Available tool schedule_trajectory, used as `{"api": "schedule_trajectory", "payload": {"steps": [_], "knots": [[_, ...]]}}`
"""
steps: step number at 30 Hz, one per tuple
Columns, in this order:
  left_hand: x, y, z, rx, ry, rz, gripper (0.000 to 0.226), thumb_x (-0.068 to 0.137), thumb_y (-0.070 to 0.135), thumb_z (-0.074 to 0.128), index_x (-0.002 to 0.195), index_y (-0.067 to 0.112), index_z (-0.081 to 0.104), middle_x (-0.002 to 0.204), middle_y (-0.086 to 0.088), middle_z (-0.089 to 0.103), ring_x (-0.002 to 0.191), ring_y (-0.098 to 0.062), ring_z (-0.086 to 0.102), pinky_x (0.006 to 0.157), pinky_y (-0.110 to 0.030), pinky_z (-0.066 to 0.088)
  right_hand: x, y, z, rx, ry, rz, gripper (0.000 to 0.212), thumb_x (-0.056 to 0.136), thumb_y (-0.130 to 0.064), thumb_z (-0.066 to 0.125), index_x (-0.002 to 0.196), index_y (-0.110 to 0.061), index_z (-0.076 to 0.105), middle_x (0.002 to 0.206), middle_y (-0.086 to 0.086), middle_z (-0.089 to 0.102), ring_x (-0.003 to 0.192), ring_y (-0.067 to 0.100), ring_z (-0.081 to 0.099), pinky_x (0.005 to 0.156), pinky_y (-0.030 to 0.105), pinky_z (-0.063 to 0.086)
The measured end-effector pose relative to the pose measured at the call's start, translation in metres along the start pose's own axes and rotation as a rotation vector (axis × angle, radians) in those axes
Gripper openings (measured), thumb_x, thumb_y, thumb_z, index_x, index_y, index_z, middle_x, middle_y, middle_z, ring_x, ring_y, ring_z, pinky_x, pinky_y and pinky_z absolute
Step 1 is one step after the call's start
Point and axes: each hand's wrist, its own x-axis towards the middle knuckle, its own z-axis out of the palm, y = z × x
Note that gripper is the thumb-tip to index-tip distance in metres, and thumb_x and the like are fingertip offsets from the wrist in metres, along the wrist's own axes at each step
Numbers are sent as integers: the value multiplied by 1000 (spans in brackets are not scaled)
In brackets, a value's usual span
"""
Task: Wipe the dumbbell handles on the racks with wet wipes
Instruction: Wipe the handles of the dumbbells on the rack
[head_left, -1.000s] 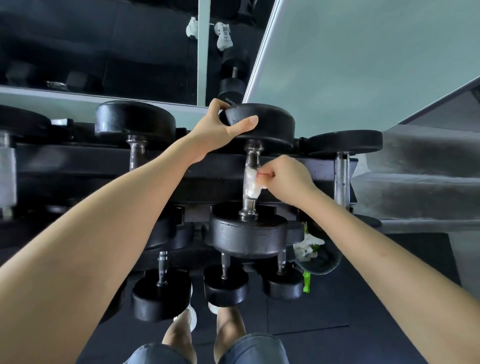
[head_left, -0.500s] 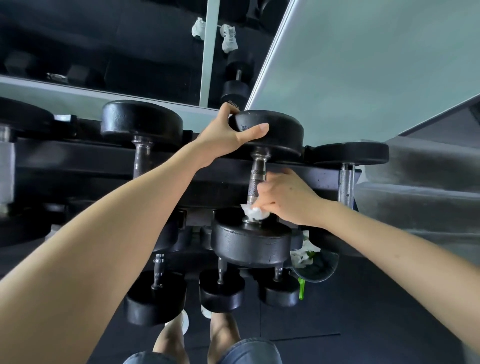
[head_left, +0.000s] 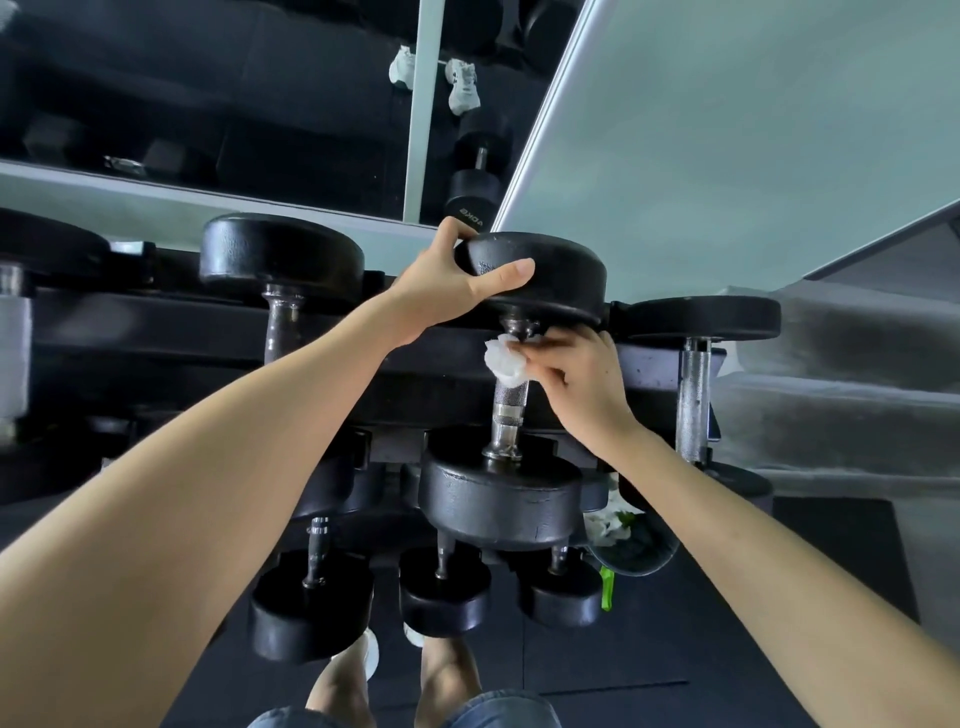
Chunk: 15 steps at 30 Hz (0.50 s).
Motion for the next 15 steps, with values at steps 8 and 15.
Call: {"api": "schedule_trajectory", "payload": {"steps": [8,15], "knots": [[-1,1,2,4,12,13,61,72,60,68,114,27,39,94,14,48,87,-1,47,69,-19,38,-24,-8,15,23,-78,61,39,88,-40,47,110,-18,71,83,-6,66,80,22,57,76,30,36],[-1,2,1,16,13,4,61,74,61,66,116,27,37,96,16,46,93,-6,47,69,-18,36,-12,-8,24,121,8,174,21,82,-24,62,97,-20,76,83,-4,70,85,25,58,80,36,41]]}}
